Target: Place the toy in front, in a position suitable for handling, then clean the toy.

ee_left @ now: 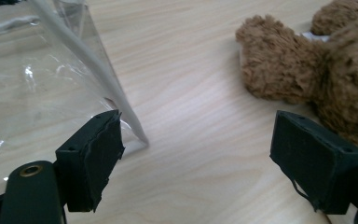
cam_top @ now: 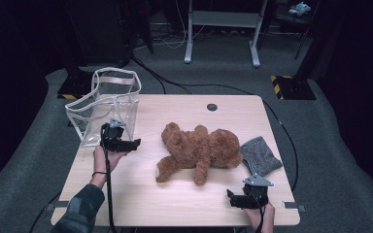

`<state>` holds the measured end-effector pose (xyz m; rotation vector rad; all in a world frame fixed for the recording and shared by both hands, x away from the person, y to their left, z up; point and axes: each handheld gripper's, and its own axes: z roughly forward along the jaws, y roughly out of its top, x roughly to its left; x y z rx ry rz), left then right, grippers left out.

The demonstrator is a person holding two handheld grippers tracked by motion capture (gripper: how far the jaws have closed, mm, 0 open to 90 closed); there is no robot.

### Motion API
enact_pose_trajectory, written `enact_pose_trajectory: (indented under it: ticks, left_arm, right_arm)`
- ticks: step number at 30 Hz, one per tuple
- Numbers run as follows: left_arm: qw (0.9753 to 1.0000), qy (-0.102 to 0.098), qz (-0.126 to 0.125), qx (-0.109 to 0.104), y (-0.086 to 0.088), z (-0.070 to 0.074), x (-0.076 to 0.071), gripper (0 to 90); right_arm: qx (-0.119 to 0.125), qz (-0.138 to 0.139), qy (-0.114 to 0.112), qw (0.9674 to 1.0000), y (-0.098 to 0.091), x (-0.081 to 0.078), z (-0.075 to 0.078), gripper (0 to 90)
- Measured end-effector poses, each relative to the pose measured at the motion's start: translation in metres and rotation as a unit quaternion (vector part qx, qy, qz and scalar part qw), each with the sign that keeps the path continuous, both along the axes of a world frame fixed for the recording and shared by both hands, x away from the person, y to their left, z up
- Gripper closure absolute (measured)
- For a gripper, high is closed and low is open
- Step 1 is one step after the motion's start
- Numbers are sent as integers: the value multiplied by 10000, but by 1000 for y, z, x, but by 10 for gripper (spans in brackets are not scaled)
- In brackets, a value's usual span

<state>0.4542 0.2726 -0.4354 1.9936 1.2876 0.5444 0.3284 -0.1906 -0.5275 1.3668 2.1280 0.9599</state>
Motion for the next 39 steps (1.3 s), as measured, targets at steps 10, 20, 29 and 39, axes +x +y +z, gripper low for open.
enact_pose_trajectory:
  ticks: [10,20,29,39]
  left_arm:
    - [9993,166,-302,-145,-9,-18,-20,151]
    - [9976,226,-632,-184,-29,-40,-35,152]
    - [9954,263,-858,-323,-44,-53,-44,150]
    - [9938,-54,-919,-617,-53,-59,-54,199]
  right_arm:
    - [41,-55,7,10000,-1,0,-1,63]
    - [58,-74,43,9999,-3,2,-2,66]
    - [174,-52,117,9998,-4,2,-1,62]
    - [146,-127,0,9998,-13,6,20,60]
